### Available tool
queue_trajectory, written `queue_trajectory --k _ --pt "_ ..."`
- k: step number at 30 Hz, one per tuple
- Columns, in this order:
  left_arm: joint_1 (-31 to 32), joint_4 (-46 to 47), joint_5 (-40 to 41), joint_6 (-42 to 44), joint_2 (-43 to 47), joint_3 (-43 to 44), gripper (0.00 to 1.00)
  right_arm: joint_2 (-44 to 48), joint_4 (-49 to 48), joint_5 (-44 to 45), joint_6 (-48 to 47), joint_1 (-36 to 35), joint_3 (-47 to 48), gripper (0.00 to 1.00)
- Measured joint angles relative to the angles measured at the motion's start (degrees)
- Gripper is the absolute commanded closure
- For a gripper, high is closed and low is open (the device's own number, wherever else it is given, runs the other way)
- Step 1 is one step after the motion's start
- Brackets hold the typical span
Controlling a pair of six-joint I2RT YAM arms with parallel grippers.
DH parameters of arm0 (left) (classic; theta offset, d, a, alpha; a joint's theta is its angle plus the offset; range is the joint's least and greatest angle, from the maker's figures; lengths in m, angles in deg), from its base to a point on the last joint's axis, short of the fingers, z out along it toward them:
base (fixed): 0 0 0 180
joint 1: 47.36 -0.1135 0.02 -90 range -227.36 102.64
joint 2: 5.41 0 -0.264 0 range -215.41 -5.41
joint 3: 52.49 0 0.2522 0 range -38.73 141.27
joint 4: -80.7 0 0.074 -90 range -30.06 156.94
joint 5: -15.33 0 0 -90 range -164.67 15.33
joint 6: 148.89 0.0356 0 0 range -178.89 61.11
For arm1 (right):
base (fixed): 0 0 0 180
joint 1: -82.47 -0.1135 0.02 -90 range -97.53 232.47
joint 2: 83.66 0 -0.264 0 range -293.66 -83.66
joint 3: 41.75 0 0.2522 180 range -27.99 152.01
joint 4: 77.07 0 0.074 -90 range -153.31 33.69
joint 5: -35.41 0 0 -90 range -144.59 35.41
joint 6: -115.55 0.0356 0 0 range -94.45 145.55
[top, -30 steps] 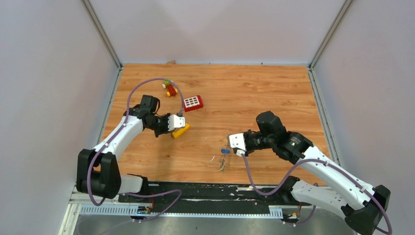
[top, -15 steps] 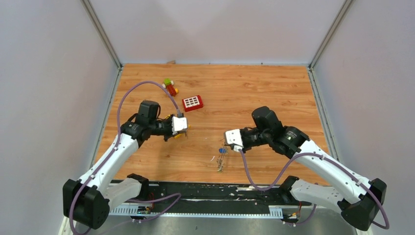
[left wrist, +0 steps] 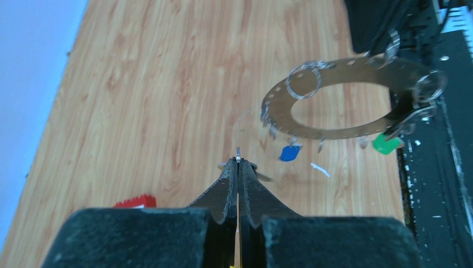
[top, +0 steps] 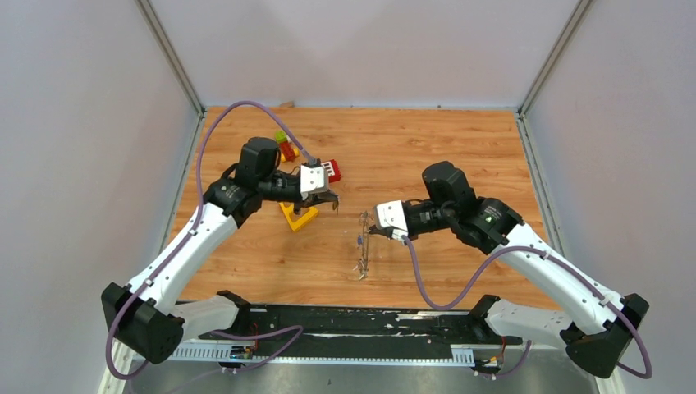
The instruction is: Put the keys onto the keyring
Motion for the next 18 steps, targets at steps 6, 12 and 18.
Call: queue_trajectory --k 6,12,18 --pt "4.61 0.17 -4.76 0.74 -0.07 -0.02 1.00 0.39 -0.22 -0.42 0.39 0.00 -3.34 1.00" --pt "10.78 0.24 -4.15 1.57 0.50 -1.36 1.00 0.07 -0.22 -0.48 -0.31 0.00 -3.76 1.00" --pt "13.99 1.97 -2.25 3.26 4.17 -6.12 1.00 0.00 0.13 -1.14 -1.73 0.00 -4.85 1.00"
